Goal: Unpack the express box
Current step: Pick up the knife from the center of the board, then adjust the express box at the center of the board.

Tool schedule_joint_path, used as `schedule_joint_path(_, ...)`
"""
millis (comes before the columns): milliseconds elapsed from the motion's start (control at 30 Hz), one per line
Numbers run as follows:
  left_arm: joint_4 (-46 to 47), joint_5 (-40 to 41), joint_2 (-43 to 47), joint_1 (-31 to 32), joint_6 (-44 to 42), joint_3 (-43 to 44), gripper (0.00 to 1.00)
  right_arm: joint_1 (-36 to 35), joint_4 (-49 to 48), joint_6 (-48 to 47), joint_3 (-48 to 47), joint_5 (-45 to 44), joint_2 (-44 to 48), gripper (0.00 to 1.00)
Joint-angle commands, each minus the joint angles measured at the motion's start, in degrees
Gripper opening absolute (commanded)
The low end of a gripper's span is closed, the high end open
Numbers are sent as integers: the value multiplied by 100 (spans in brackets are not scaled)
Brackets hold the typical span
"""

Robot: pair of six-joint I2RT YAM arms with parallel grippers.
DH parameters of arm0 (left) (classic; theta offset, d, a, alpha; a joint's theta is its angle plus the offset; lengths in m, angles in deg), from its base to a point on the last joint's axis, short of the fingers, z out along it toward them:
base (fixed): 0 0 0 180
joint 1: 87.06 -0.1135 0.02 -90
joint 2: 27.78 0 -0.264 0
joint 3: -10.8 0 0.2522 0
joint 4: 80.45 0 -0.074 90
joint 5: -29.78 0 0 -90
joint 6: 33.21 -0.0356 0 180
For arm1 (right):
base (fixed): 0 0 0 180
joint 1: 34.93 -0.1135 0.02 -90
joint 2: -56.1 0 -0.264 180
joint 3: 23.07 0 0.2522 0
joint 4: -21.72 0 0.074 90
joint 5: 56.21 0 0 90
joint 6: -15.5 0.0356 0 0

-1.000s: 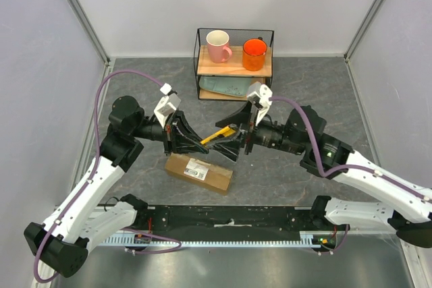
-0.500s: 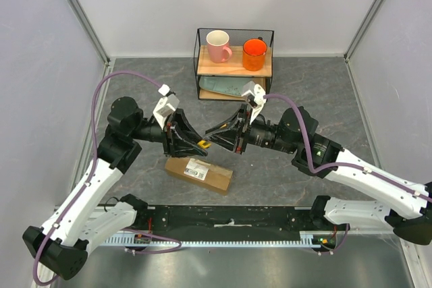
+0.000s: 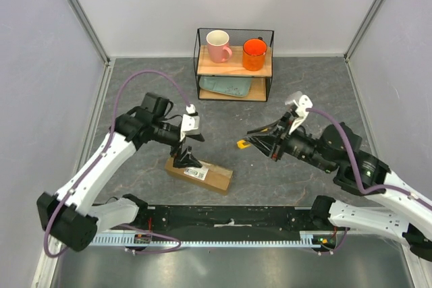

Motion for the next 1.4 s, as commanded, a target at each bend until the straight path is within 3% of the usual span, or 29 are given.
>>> schedule_joint_path(0, -2512, 353, -1143, 6, -3034, 773, 99, 3, 524, -29, 94, -476, 278, 0)
schedule_joint_path(100, -3427, 573, -1953, 6, -3816, 1222, 99, 20, 683, 15, 103, -520, 401, 0)
schedule_joint_path(233, -3421, 845, -2132, 129, -4292, 1207, 99, 3, 788, 41, 120, -555, 551, 0)
schedule_joint_path(767, -1014, 1795, -1789, 850, -2703, 73, 99, 3, 832, 6, 120, -493, 472, 0)
schedule_joint_path(1367, -397, 2032, -1947, 921, -2509, -481, 99, 3, 806, 15, 191, -450, 445, 0)
